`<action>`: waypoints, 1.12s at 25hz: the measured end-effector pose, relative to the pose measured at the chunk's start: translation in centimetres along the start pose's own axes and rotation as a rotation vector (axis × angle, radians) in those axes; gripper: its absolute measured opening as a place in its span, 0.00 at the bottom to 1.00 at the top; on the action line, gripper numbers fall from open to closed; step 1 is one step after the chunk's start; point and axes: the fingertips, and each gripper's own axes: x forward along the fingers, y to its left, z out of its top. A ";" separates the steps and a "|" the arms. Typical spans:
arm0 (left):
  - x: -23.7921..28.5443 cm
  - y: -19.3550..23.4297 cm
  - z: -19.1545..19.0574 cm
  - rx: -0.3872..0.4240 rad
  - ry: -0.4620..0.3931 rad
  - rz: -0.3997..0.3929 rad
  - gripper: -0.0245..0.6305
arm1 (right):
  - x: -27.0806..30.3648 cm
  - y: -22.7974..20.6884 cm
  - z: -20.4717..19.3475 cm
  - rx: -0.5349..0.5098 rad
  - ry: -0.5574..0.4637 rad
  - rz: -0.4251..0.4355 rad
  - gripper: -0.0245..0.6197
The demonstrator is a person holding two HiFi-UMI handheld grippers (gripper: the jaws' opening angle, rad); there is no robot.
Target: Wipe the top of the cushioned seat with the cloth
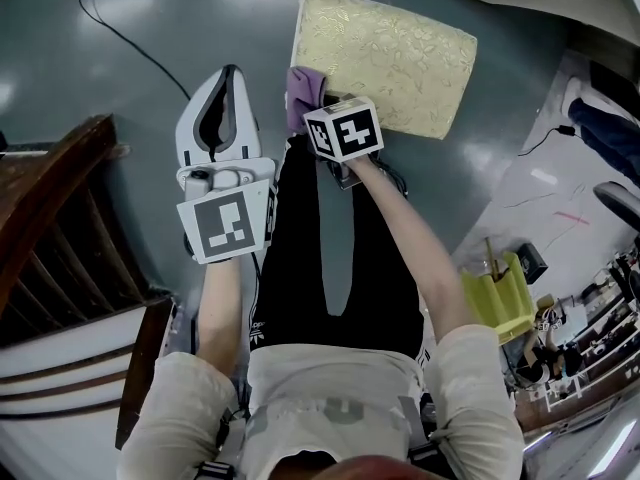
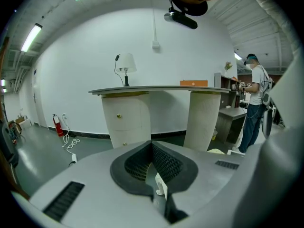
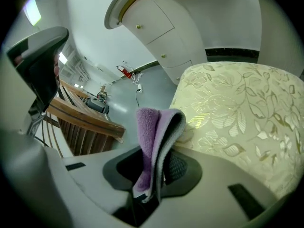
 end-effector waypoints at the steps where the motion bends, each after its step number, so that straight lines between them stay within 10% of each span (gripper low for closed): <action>1: 0.1 -0.3 0.2 0.002 -0.005 -0.003 0.05 | -0.5 -0.3 -0.2 0.002 -0.003 0.000 0.19; 28: 0.1 -15.5 5.6 0.055 -0.112 -0.111 0.05 | -18.5 -21.2 -11.2 0.166 -0.034 -0.238 0.19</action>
